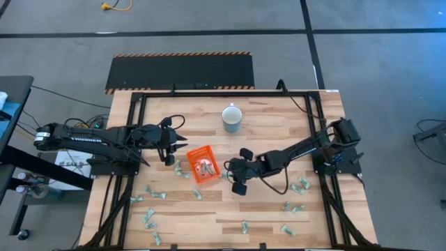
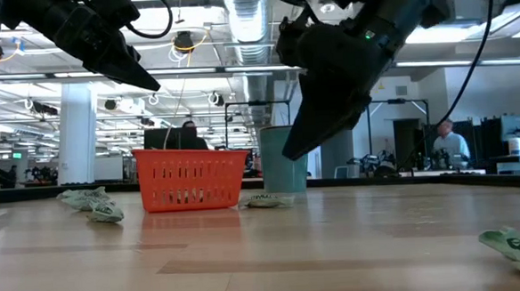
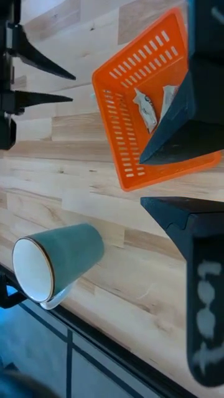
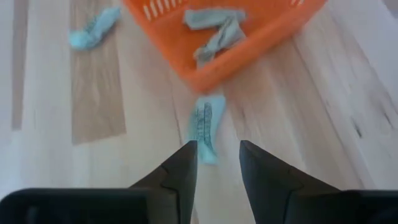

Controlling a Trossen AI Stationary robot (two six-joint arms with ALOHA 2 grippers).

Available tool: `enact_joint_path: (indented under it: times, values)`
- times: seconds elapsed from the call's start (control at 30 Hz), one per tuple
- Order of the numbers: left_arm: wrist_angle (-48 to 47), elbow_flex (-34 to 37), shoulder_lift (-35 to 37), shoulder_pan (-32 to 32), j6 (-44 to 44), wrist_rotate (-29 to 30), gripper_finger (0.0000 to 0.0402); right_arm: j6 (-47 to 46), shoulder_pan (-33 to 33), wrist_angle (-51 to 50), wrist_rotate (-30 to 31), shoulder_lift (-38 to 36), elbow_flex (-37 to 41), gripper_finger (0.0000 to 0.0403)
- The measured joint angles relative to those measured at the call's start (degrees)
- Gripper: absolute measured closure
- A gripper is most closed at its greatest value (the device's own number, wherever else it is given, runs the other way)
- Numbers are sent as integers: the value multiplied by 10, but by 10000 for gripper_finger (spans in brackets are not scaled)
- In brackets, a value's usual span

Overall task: Pick and place items into bin
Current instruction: Put the green stevia packet into the orange bin

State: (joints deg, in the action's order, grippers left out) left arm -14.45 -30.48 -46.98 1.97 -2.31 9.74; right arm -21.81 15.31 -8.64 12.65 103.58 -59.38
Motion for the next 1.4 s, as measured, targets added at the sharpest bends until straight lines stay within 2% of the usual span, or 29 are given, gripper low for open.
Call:
enact_joint_path:
  times: [0.43,0.63,0.83,1.1,1.4]
  values:
    - [1,0,0,0,0,0,319,-8,-6,68,-23,77,2,233]
    - [1,0,0,0,0,0,319,-12,-9,74,-19,82,2,227]
    - [0,0,0,0,1,0,319,-14,-9,74,-15,82,2,270]
    - [0,0,0,0,3,0,319,-22,-7,74,-10,83,2,386]
    - [-1,0,0,0,3,0,319,-23,21,36,-40,45,2,400]
